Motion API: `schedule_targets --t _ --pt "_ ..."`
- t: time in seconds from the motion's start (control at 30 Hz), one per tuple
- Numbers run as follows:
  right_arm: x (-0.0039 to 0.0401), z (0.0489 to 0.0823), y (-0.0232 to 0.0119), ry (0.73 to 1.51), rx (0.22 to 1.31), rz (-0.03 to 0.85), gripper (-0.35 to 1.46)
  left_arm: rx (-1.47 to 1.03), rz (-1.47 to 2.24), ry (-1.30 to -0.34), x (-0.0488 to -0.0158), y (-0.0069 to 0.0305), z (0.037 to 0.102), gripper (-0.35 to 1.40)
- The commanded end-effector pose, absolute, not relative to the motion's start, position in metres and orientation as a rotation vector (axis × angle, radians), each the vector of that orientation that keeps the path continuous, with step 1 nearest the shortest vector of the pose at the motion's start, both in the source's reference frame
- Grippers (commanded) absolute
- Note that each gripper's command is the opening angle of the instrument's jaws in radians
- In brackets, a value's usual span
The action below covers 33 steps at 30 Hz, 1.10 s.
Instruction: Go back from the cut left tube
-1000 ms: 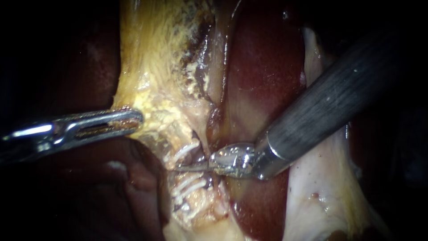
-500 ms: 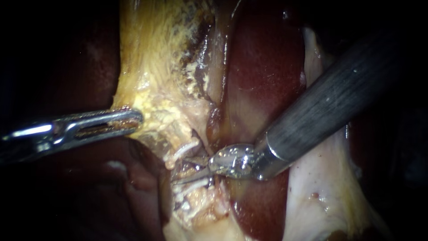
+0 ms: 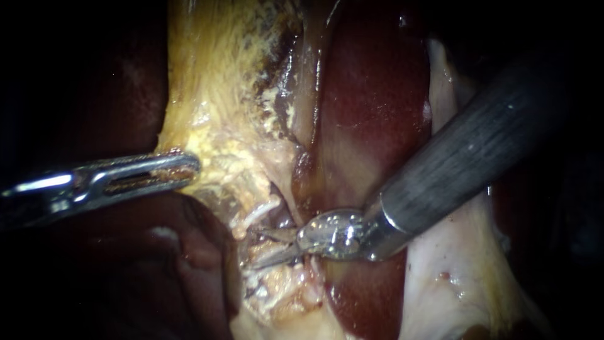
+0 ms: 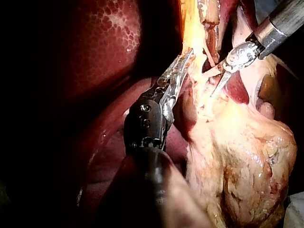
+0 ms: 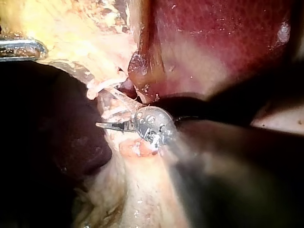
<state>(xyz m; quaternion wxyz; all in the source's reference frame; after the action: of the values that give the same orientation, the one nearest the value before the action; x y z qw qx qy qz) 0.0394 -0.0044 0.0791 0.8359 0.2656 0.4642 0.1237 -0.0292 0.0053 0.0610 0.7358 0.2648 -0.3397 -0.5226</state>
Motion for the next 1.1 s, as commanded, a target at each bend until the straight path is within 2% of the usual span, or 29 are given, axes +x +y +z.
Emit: schedule_targets --t 0.03,0.3,0.53,0.8,1.1 --pt "0.039 0.0789 -0.0042 0.992 0.549 0.246 1.41 0.58 -1.149 -0.746 -0.0292 0.0053 0.0612 -0.35" --pt "0.0353 0.077 -0.0029 1.049 0.491 0.124 1.43 0.573 -1.15 -0.746 -0.0285 0.0058 0.0621 -0.35" --pt "0.0308 0.0741 0.0009 1.096 0.392 0.054 1.43 0.573 -1.15 -0.746 -0.0284 0.0059 0.0622 -0.35" --pt "0.0266 0.0707 0.0057 1.137 0.286 0.044 1.43 0.573 -1.15 -0.746 -0.0284 0.0059 0.0623 -0.35" --pt "0.0258 0.0708 0.0063 1.136 0.26 0.036 1.43 0.566 -1.15 -0.748 -0.0289 0.006 0.0639 -0.35"
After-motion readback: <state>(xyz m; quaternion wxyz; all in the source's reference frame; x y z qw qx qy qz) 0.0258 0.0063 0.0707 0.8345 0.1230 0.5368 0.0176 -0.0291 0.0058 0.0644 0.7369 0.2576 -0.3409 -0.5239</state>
